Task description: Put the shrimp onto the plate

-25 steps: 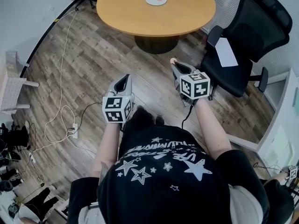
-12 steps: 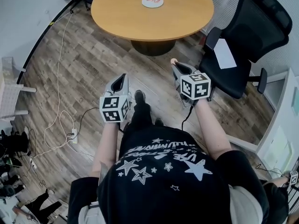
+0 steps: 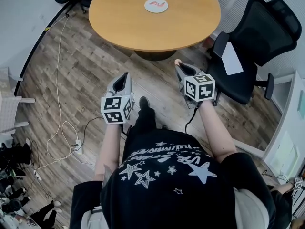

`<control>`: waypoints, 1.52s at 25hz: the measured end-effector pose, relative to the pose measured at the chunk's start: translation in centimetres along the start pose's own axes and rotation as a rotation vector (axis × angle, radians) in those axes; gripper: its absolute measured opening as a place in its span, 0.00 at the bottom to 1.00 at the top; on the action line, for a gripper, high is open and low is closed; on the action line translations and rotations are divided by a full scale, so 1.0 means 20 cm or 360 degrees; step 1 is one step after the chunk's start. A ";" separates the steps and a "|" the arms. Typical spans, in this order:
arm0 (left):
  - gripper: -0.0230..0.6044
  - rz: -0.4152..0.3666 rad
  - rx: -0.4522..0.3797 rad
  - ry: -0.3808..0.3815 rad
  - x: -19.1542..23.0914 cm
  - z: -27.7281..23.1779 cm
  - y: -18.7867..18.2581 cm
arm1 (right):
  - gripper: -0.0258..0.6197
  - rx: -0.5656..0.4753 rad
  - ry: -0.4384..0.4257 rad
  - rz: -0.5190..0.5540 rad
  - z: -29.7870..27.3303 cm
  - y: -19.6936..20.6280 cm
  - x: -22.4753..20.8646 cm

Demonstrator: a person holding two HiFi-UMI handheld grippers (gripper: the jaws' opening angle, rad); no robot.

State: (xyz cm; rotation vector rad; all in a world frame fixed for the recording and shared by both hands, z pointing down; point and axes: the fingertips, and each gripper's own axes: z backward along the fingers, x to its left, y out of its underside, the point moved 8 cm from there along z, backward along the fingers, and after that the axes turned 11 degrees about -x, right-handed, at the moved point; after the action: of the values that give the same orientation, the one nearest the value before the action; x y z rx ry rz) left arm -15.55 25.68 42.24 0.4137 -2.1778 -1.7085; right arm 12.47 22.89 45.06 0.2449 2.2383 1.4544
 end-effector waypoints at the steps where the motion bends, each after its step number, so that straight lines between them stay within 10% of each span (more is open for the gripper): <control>1: 0.04 0.0002 -0.0001 0.0008 0.04 -0.04 -0.01 | 0.13 0.0004 0.0007 0.0002 -0.04 -0.02 0.00; 38: 0.04 0.0098 0.0090 0.0311 0.84 -0.94 -0.15 | 0.13 0.0013 0.0352 -0.0074 -0.93 -0.40 -0.10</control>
State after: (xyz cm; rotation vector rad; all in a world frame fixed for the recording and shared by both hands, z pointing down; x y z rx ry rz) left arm -22.46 1.43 44.92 0.5005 -2.0796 -1.5099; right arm 6.43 3.46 44.73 0.0350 2.4060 1.5120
